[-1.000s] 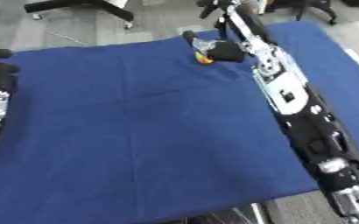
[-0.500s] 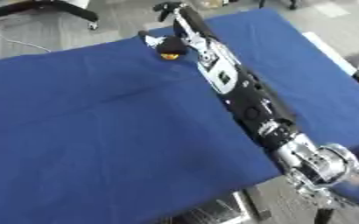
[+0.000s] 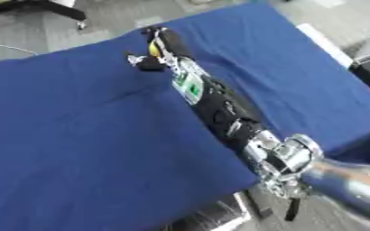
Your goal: Pick up the objects with one hand, pass them to the other hand, and then place them into the box on the other side of the table.
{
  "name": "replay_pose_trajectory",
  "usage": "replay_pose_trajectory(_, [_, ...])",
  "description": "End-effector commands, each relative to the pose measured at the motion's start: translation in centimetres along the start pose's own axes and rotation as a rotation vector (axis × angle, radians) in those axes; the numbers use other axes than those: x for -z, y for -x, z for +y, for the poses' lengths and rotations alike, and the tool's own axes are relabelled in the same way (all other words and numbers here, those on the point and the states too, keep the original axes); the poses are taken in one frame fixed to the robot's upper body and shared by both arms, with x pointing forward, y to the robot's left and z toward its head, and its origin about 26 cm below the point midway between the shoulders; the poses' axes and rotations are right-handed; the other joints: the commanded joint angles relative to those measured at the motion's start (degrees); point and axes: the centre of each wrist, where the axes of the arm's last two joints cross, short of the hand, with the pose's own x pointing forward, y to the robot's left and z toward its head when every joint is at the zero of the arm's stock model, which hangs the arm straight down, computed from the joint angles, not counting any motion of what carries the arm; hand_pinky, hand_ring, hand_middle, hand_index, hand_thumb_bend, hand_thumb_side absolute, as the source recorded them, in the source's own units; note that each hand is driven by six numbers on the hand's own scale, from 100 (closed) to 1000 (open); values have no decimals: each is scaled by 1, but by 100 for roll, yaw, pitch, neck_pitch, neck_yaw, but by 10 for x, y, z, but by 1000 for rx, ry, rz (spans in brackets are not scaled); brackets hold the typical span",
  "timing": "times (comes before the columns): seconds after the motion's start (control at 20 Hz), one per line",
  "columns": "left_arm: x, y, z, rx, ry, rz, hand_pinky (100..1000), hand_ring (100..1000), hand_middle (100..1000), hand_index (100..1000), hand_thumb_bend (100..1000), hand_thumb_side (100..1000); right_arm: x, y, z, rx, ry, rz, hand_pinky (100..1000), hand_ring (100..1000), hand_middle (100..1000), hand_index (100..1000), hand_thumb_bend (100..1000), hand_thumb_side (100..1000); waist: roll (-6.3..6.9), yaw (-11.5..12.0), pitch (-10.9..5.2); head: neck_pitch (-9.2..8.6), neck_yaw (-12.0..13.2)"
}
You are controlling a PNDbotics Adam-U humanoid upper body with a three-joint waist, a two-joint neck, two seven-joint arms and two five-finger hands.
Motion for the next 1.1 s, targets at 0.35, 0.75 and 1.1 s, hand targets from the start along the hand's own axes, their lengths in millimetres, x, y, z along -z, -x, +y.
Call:
replay_pose_trajectory(0.35, [0,1,-2,1,20,-2,607,612,665,845,263,744,9,8,-12,-81,29,79,659,320,724,844,421,526,-52,31,-67,-14,-177])
replay_pose_trajectory(0.75, [-2,5,-3,8,21,10,606,611,664,847,262,749,16,16,-32,-182,196,193,662,342,732,847,431,497,-75,16,-58,-26,-170])
replay_pose_trajectory(1.1, [-2,5,-5,13,28,9,606,610,663,848,260,752,17,26,-32,-232,160,270,666,336,744,857,429,502,-81,49,-29,-77,-184])
